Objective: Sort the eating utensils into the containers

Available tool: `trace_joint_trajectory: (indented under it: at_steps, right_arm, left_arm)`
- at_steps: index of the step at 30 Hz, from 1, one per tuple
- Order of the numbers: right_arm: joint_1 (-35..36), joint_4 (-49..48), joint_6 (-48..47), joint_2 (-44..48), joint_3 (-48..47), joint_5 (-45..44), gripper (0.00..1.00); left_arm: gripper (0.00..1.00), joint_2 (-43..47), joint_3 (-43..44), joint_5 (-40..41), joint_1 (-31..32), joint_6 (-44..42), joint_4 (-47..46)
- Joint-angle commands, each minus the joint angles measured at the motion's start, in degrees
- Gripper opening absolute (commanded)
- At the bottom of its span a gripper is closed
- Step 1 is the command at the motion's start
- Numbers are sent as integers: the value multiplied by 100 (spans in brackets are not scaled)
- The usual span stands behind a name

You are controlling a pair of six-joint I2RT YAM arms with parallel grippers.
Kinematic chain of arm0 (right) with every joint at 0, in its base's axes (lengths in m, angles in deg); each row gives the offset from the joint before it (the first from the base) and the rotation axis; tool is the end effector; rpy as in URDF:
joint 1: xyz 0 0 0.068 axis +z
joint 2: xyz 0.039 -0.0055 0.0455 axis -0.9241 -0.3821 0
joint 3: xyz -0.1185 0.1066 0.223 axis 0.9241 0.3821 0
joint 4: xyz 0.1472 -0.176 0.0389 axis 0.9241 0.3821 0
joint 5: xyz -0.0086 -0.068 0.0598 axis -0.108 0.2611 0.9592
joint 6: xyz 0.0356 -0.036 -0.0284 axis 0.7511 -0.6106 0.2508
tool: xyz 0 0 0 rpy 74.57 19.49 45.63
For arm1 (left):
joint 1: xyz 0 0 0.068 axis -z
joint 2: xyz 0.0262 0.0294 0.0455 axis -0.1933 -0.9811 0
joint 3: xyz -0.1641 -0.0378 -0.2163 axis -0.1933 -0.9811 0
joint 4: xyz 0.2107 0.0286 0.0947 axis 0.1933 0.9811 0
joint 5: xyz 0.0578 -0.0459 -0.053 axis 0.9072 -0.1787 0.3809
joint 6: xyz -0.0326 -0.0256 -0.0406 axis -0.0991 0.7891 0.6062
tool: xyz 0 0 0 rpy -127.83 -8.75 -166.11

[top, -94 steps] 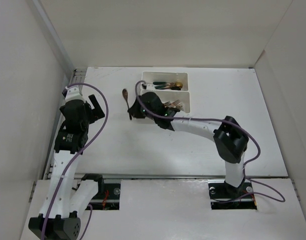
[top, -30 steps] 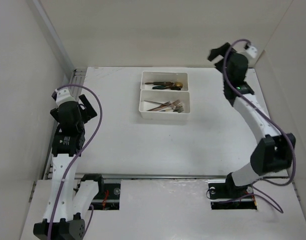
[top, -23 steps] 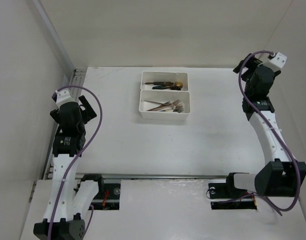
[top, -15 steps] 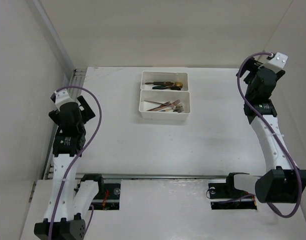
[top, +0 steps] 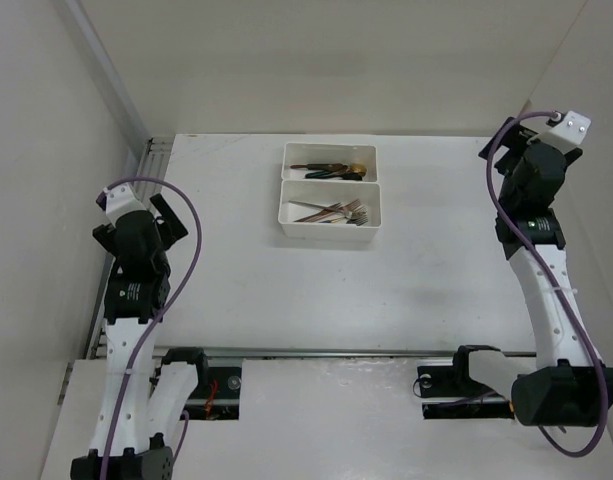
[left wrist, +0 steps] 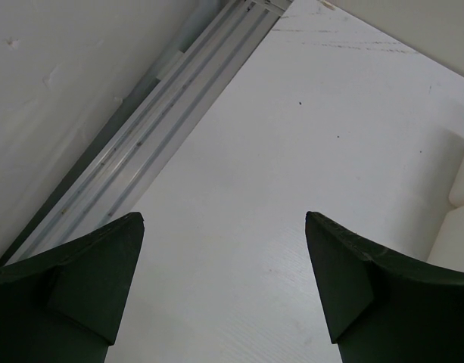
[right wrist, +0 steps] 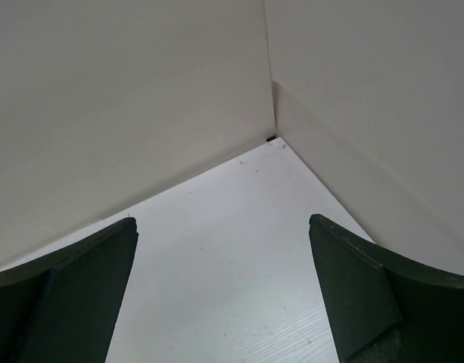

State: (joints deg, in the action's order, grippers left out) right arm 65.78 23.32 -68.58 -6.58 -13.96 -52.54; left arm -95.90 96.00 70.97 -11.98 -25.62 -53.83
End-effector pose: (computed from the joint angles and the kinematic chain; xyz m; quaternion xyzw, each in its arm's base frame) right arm 0.2258 -0.0246 0.4192 0.2180 0.6699 -0.1090 0.7013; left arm 0.1308 0.0174 0.3570 -0.2164 0.7503 0.0790 0.6197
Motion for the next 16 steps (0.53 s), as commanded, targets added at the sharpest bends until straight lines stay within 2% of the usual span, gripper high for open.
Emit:
trace_joint_trajectory:
  at_steps: [1,16]
  right_arm:
    - [35,-71,138,145,-9,312,99]
    - [35,-71,260,418,96,498,99]
  left_arm:
    - [86,148,-95,65,-21,-22,-215]
    - [87,447,-253,65,-74,-22,-162]
